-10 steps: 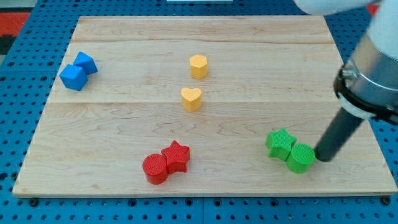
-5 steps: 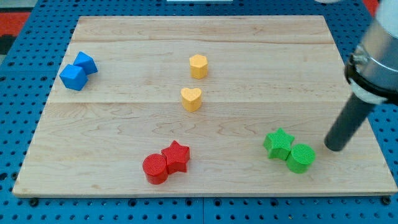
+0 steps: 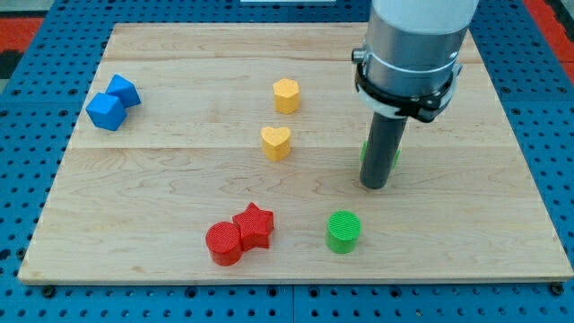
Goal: Move the green star below the yellow heart
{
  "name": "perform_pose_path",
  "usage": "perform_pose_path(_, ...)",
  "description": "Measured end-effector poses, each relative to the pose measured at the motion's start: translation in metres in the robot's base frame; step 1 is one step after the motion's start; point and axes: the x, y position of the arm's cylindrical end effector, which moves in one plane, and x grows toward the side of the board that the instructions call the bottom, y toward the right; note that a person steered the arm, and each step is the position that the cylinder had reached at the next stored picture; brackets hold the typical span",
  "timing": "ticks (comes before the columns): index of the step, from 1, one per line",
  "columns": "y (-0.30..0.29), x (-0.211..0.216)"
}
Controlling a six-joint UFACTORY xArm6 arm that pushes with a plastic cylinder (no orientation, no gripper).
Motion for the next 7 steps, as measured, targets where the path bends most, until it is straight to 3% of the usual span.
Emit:
perform_pose_path(1,0.048,-0.002)
perform_pose_path(2,0.064,-0.032)
perform_pose_path(6,-0.003,-0.053)
perform_pose_path(7,-0.032,-0.025)
